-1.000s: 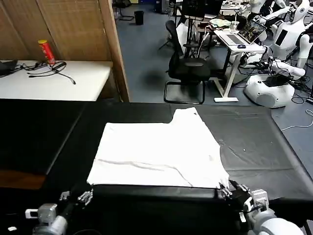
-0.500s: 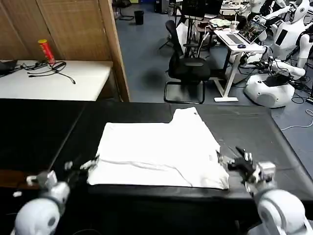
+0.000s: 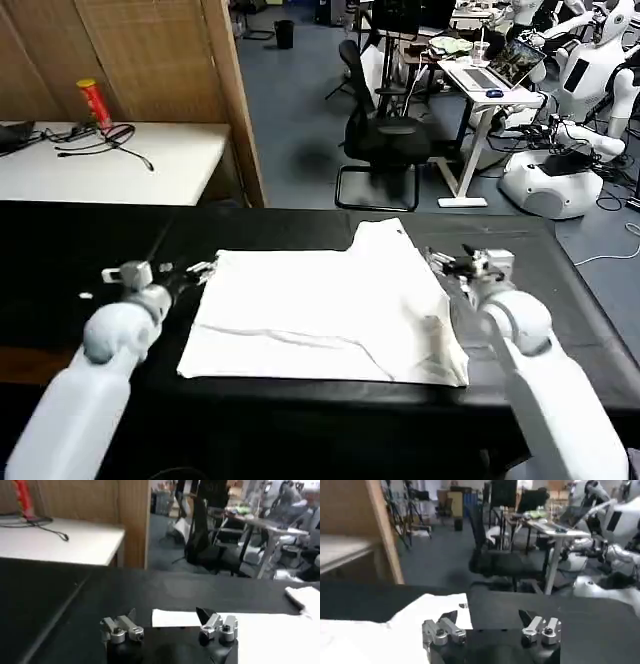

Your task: Fold and organize the clothes.

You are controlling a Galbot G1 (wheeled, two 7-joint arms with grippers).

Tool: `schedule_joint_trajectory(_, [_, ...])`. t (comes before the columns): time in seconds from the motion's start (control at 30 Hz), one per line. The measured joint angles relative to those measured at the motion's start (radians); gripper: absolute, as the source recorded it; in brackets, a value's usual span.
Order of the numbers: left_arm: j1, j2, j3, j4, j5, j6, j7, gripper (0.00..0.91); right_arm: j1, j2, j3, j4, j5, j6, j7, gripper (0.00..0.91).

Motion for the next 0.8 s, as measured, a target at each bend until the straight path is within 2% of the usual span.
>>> schedule_joint_trajectory(0.17, [-0.099, -0.021, 0.063, 0.127, 0.005, 0.019, 0.016, 0.878, 0.099, 0.042, -0.037, -0.143, 0.0, -0.01, -0.013, 0.878])
schedule_joint_trajectory(0.37, [-0.181, -0.039, 0.109, 0.227, 0.024, 0.024, 0.025, 0.878, 0.173, 0.09, -0.055, -0.277, -0.004, -0.022, -0.016, 0.878])
schedule_joint_trajectory(0.8, [-0.221, -0.049, 0.131, 0.32, 0.03, 0.027, 0.048, 0.878, 0.235, 0.149, -0.071, -0.431, -0.034, 0.004, -0.046, 0.878])
